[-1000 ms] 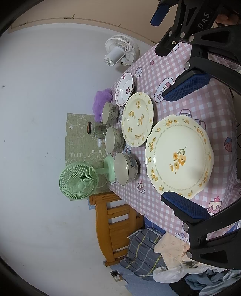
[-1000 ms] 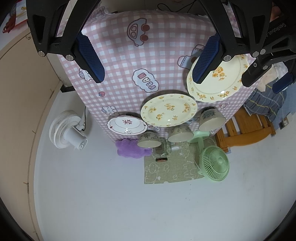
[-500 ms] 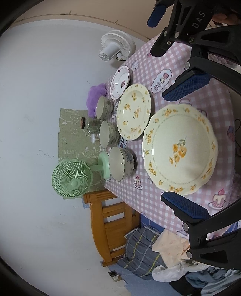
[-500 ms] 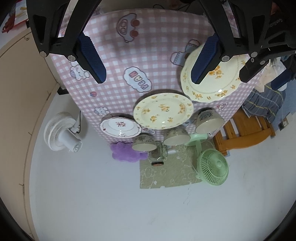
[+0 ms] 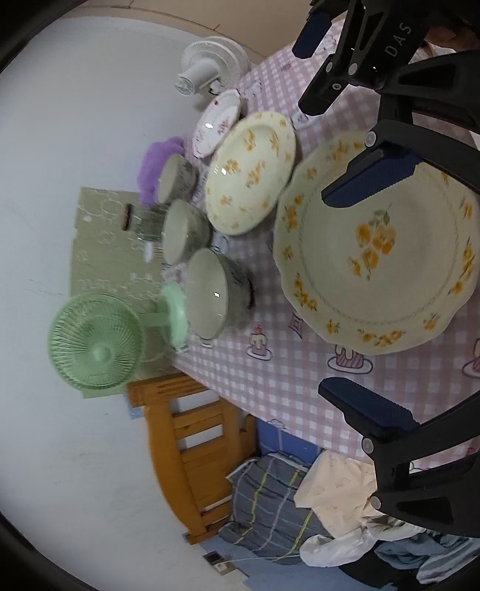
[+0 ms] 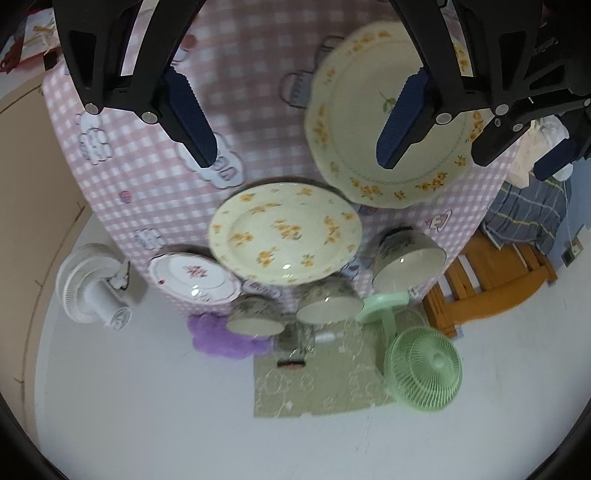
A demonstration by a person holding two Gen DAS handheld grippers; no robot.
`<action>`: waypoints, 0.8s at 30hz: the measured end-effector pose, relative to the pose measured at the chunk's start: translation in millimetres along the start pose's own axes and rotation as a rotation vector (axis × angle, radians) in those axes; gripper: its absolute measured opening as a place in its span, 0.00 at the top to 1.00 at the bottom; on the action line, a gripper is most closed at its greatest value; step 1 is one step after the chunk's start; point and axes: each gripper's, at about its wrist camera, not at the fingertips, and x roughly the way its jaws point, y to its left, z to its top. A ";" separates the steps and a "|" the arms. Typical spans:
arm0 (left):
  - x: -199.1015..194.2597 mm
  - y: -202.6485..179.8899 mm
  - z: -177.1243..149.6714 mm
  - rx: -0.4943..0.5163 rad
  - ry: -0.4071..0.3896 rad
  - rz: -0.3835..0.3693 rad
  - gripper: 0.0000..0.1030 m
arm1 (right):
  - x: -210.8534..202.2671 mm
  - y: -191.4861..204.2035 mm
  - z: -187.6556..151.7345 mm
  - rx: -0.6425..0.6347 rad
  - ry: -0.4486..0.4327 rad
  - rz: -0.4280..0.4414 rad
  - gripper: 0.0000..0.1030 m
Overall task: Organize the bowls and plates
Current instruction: 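Grasp the rim of the large yellow-flower plate with both grippers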
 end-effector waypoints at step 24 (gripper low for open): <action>100.7 23.3 -20.0 0.044 0.300 -0.098 0.31 | 103.3 42.8 -25.8 -0.031 0.305 -0.011 0.26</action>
